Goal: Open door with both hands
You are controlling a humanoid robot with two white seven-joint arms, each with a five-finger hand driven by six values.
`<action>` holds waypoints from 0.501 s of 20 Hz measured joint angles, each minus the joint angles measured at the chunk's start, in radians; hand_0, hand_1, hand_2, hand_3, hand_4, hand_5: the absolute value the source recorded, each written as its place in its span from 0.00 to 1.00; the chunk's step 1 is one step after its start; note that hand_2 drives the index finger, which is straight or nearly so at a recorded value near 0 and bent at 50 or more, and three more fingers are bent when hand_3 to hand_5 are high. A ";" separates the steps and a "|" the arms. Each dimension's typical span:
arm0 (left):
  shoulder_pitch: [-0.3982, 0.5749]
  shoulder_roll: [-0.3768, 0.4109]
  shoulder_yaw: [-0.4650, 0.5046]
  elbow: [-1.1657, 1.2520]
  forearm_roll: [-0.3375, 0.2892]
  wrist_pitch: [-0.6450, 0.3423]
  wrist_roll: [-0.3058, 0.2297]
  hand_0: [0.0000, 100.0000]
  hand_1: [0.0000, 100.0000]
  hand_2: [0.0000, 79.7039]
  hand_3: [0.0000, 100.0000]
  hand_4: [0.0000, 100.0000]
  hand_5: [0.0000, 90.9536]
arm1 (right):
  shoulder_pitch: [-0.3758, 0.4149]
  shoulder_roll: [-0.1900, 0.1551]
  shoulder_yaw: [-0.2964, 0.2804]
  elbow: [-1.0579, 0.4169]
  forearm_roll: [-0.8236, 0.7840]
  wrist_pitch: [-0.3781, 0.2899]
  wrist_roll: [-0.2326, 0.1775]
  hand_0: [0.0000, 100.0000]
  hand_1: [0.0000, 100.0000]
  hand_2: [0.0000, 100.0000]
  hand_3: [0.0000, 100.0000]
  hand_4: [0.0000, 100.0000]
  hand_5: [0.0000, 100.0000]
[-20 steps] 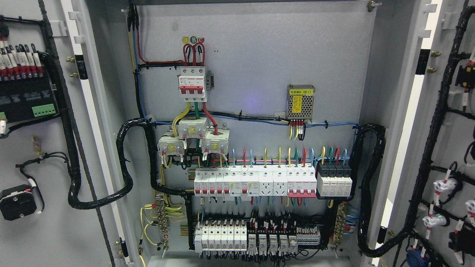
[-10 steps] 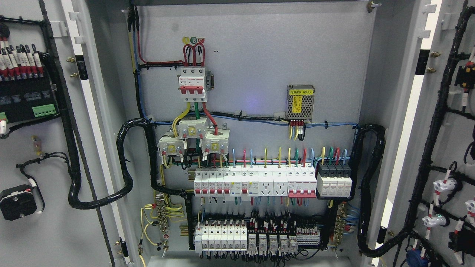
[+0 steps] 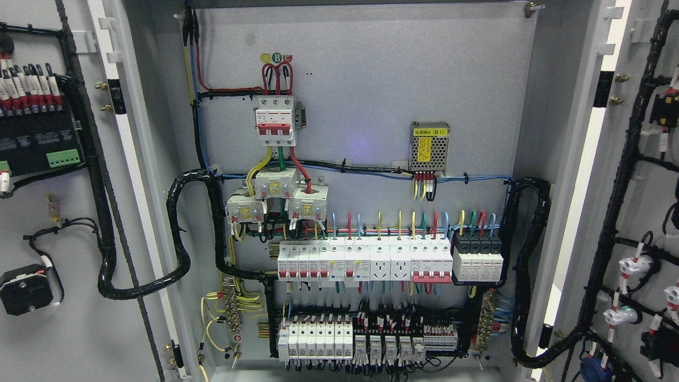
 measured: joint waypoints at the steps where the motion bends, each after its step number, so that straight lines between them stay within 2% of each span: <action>1: -0.014 -0.007 0.007 0.034 -0.001 -0.003 -0.001 0.00 0.00 0.00 0.00 0.03 0.00 | -0.007 0.011 -0.001 0.034 0.000 0.000 -0.002 0.00 0.00 0.00 0.00 0.00 0.00; 2: -0.030 -0.014 0.017 0.070 -0.004 0.022 -0.002 0.00 0.00 0.00 0.00 0.03 0.00 | -0.014 0.022 -0.003 0.066 0.000 0.000 -0.003 0.00 0.00 0.00 0.00 0.00 0.00; 6: -0.087 -0.039 0.047 0.198 -0.017 0.218 -0.004 0.00 0.00 0.00 0.00 0.03 0.00 | -0.047 0.065 -0.021 0.186 0.000 0.005 -0.004 0.00 0.00 0.00 0.00 0.00 0.00; 7: -0.100 -0.044 0.053 0.227 -0.019 0.262 -0.004 0.00 0.00 0.00 0.00 0.03 0.00 | -0.053 0.074 -0.027 0.210 0.000 0.027 -0.004 0.00 0.00 0.00 0.00 0.00 0.00; 10: -0.138 -0.064 0.078 0.310 -0.028 0.364 -0.004 0.00 0.00 0.00 0.00 0.03 0.00 | -0.075 0.096 -0.045 0.272 0.001 0.168 -0.005 0.00 0.00 0.00 0.00 0.00 0.00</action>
